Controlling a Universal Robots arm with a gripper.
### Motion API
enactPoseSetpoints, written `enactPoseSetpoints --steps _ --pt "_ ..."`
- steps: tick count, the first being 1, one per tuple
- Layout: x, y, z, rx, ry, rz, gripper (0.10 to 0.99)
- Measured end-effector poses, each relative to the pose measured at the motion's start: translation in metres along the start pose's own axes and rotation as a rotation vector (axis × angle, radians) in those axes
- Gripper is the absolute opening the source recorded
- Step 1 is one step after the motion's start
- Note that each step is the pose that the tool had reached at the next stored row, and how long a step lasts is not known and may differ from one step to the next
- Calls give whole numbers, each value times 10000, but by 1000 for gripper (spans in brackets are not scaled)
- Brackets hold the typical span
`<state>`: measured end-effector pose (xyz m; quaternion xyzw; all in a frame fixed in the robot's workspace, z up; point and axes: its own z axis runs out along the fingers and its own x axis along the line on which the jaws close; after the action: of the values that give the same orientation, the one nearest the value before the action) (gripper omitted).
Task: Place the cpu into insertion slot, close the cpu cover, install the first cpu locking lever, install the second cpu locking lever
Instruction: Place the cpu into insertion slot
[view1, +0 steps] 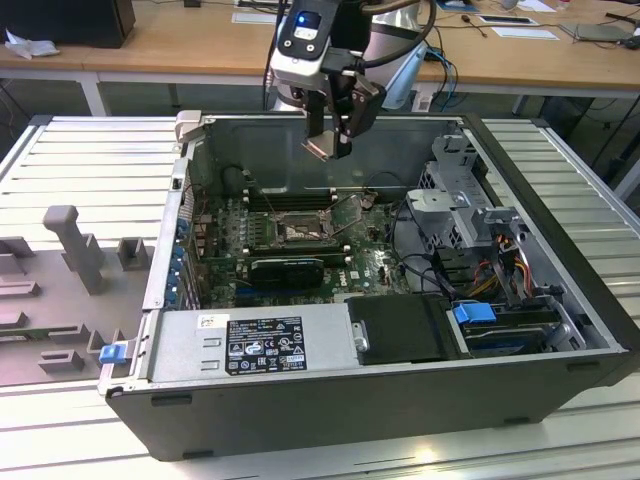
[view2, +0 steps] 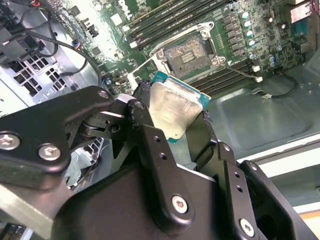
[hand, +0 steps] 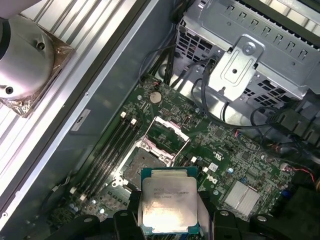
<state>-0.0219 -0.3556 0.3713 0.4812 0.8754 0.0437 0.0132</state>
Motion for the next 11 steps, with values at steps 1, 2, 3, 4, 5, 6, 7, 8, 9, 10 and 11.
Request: enactPoseSetpoints --steps 1,2,3,4,5,6,7,8,9,10,11 --pt "0 0 0 -1 -3 34 529" --pt "0 0 0 -2 -9 96 529" --pt "0 0 0 -3 -14 152 529" --pt "0 0 0 -4 -17 188 529" --pt "0 0 0 -5 -21 244 529" --pt "0 0 0 -6 -28 315 529" --pt "0 0 0 -7 -33 372 529" --pt "0 0 0 -8 -36 408 529" --pt "0 0 0 -9 -43 481 529" --pt "0 0 0 -10 -47 532 529" --pt "0 0 0 -11 -50 565 529"
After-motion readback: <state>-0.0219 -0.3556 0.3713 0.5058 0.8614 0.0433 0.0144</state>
